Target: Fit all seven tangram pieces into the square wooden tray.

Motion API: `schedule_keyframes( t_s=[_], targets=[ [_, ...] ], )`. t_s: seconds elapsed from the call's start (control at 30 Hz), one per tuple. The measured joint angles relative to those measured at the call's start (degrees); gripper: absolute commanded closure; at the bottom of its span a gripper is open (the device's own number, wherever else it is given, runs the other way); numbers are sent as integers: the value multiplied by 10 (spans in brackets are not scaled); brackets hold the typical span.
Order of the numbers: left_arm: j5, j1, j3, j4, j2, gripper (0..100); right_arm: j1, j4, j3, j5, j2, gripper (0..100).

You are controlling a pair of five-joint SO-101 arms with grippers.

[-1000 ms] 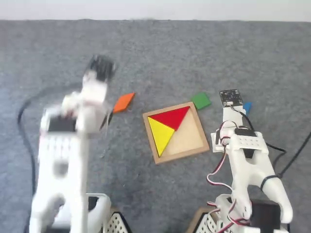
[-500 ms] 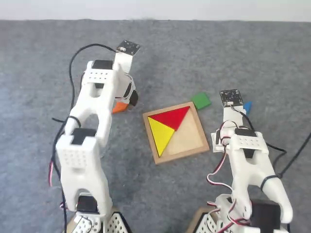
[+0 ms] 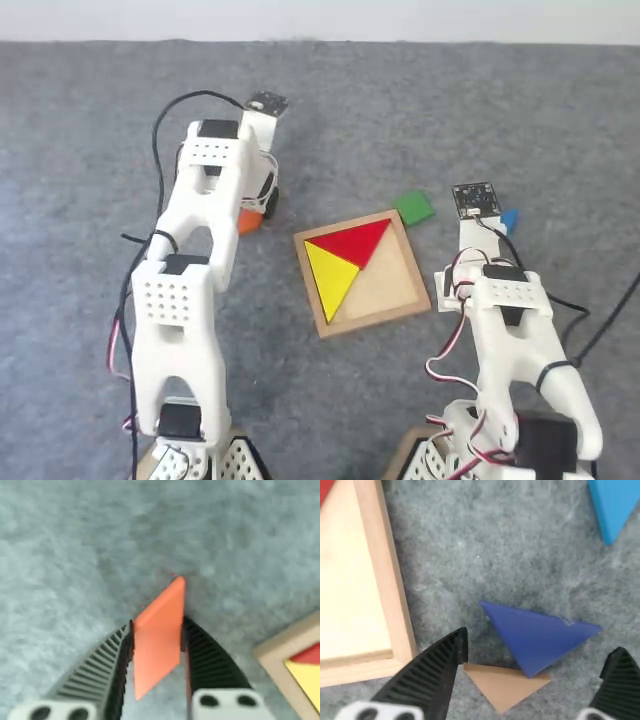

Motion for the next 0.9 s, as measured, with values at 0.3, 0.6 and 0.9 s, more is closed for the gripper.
schedule_keyframes(
  t_s=[0.3, 0.6, 0.9],
  targets=[
    [4, 22, -11, 60, -28, 989, 0, 0, 0, 0, 0, 586],
    [18, 24, -2, 97, -76, 839, 0, -1, 0, 0, 0, 586],
    [39, 11, -5, 88, -4, 797, 0, -1, 0, 0, 0, 586]
  ],
)
